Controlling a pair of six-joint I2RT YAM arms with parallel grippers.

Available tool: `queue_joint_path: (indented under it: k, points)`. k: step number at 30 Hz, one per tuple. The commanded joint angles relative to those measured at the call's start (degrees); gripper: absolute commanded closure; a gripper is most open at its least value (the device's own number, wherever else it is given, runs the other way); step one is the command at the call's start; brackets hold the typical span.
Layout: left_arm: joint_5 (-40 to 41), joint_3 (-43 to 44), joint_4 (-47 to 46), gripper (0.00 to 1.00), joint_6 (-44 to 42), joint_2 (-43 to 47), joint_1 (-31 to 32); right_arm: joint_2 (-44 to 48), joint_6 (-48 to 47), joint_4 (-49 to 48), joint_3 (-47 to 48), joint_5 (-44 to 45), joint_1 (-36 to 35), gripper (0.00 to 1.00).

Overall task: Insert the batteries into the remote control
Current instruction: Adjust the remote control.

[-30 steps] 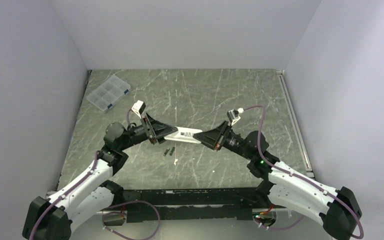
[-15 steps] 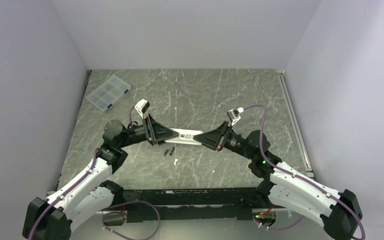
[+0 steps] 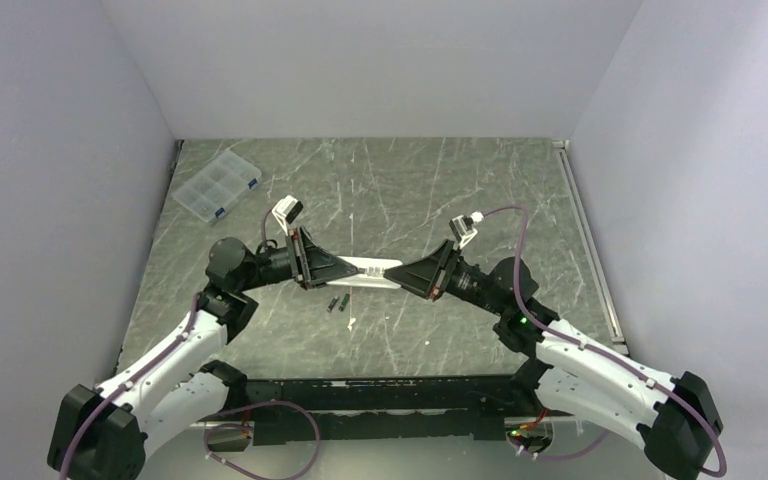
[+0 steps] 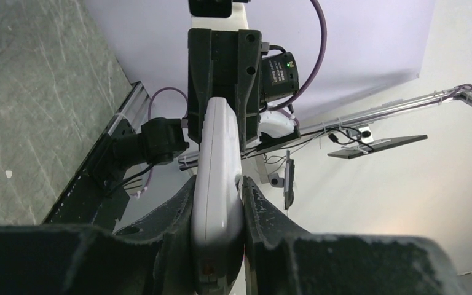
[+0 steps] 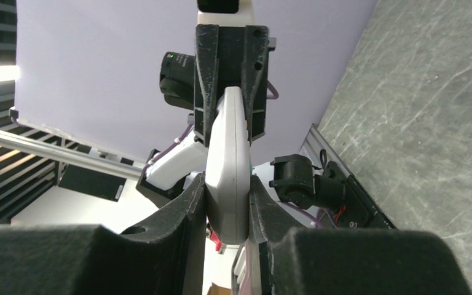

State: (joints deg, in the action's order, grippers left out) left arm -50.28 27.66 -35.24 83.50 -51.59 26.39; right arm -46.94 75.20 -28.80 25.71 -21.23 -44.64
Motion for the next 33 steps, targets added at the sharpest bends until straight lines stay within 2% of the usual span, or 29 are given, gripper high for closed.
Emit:
queue_joint_path:
  k: [1,4,6,10,14,18,21,27,33]
  points:
    - [-3.26,2.04,-8.4,1.0,1.46,-0.25,0.68,-1.41,-0.64,-2.46,2.23,-0.98,-0.25,1.0]
    - [-1.91,0.82,-10.49,1.0,2.24,0.28,0.68,-1.04,-1.11,-0.89,2.43,-0.5,-0.09,1.0]
    - [-1.05,0.37,-9.22,1.0,1.63,0.96,0.68,-0.39,-1.69,0.76,2.71,-0.3,-0.09,0.84]
    - [0.24,-0.11,-8.63,1.0,1.33,2.02,0.68,2.92,-3.7,6.0,2.98,0.94,0.1,0.58]
    - [0.88,1.46,-2.68,1.0,-2.75,3.65,0.68,7.04,-7.18,14.79,4.1,3.27,0.32,0.41]
    - [1.61,3.68,5.93,1.0,-7.88,5.5,0.68,10.54,-11.99,25.74,7.14,5.93,0.43,0.36]
    - [2.17,5.41,11.83,1.0,-11.9,6.6,0.68,12.46,-14.3,30.44,9.06,7.63,0.51,0.35]
    - [3.79,7.85,21.61,1.0,-19.33,7.21,0.67,11.59,-16.54,34.54,13.78,6.34,0.52,0.35]
    - [6.62,9.55,29.53,1.0,-24.44,7.57,0.68,8.1,-17.17,33.74,17.57,3.81,0.57,0.34]
